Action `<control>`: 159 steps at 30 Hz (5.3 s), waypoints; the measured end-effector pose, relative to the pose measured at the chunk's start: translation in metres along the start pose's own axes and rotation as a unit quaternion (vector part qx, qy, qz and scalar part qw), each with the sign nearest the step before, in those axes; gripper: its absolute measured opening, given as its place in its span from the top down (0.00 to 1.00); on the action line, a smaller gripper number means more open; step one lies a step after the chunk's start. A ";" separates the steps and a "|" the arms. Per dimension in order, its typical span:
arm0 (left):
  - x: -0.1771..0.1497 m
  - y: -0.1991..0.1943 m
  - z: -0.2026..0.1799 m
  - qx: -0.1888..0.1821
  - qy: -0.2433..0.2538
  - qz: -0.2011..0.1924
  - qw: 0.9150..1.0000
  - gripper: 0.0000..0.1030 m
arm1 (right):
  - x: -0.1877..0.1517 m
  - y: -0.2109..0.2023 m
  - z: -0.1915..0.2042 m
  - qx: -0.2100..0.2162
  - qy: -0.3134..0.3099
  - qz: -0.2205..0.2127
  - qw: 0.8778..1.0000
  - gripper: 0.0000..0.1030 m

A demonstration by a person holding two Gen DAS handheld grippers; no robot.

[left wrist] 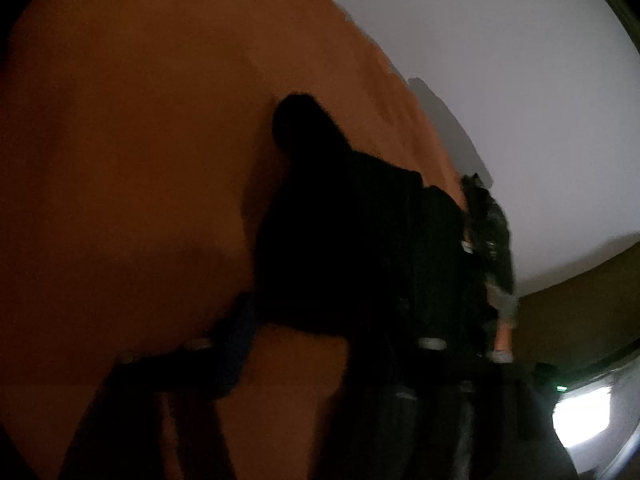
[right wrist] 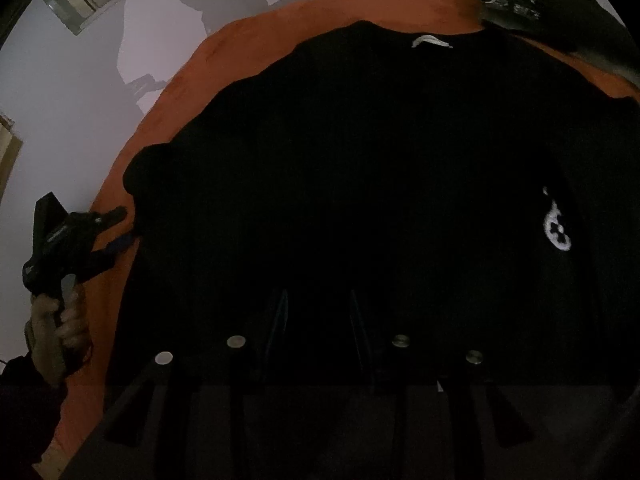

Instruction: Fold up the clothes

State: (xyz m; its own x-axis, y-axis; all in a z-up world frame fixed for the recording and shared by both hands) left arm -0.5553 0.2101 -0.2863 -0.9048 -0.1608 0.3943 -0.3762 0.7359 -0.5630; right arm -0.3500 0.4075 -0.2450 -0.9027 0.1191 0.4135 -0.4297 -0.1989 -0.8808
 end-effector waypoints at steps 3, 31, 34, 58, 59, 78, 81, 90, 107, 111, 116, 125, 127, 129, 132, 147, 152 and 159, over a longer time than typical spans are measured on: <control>0.003 -0.012 -0.030 0.015 0.059 -0.035 0.997 0.93 | -0.001 -0.006 -0.006 -0.003 0.003 -0.005 1.000 0.70; 0.100 0.106 -0.109 0.069 0.166 0.209 0.961 0.25 | 0.083 0.026 0.005 0.103 0.012 0.019 0.994 0.70; 0.097 0.144 -0.097 0.077 0.104 0.252 0.959 0.26 | 0.098 0.041 0.007 0.110 0.032 0.024 0.993 0.70; 0.144 0.171 -0.129 0.243 0.117 0.163 0.949 0.36 | 0.036 0.004 -0.017 0.134 0.091 0.024 0.986 0.70; 0.151 0.162 -0.122 0.243 0.102 0.141 0.954 0.36 | 0.036 0.004 -0.014 0.140 0.088 0.027 0.986 0.70; -0.083 0.001 -0.128 0.111 0.222 0.116 0.962 0.36 | 0.156 0.076 0.046 0.093 -0.045 -0.008 0.995 0.96; -0.100 0.021 -0.141 0.112 0.241 0.131 0.955 0.36 | 0.158 0.071 0.052 0.086 -0.040 -0.027 0.995 0.96; -0.085 0.075 -0.141 0.248 0.310 0.099 0.913 0.36 | 0.151 0.035 0.050 0.084 0.005 -0.048 0.995 0.97; -0.067 0.033 -0.136 0.112 0.240 0.094 0.960 0.36 | 0.136 0.055 0.047 0.050 0.027 -0.045 0.997 0.68; -0.086 0.068 -0.127 0.165 0.327 0.149 0.919 0.36 | 0.128 0.048 0.068 0.065 -0.001 -0.058 0.996 0.68; -0.073 0.064 -0.099 0.196 0.284 0.130 0.929 0.36 | 0.125 0.052 0.085 0.072 -0.031 -0.047 0.996 0.68; -0.053 0.023 -0.059 0.083 0.082 0.110 0.987 0.33 | 0.090 0.043 0.067 0.070 -0.024 -0.028 0.997 0.68; -0.049 0.022 -0.057 0.060 0.071 0.112 0.989 0.33 | 0.077 0.038 0.059 0.082 -0.006 -0.023 0.996 0.68; -0.052 0.017 -0.067 0.062 0.100 0.116 0.986 0.33 | 0.065 0.031 0.051 0.088 0.006 -0.021 0.996 0.68; -0.046 -0.003 -0.088 0.057 0.166 0.118 0.977 0.33 | 0.043 0.005 0.031 0.091 0.017 -0.026 0.995 0.68; -0.058 0.052 -0.122 0.093 0.165 0.196 0.962 0.36 | 0.074 -0.019 0.032 0.091 -0.064 -0.046 0.993 0.68; -0.070 0.051 -0.108 0.084 0.153 0.196 0.965 0.48 | 0.156 0.026 0.125 0.105 -0.171 -0.028 0.979 0.68; -0.078 0.050 -0.113 0.074 0.188 0.189 0.961 0.62 | 0.226 0.133 0.205 0.075 -0.181 0.093 0.976 0.68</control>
State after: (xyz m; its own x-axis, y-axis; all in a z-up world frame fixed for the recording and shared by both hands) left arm -0.4814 0.3336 -0.2632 -0.8572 0.3689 0.3593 -0.0839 0.5885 -0.8042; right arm -0.6160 0.2087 -0.2217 -0.9024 -0.2785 0.3288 -0.2327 -0.3274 -0.9158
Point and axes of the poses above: each gripper's, at about its wrist camera, not at the fingertips, and y roughly the way its jaws point, z to its left, x to its top, the point moved 6 cm from there along y, roughly the way its jaws point, and after that the axes turned 9 degrees about -x, right-handed, at the moved point
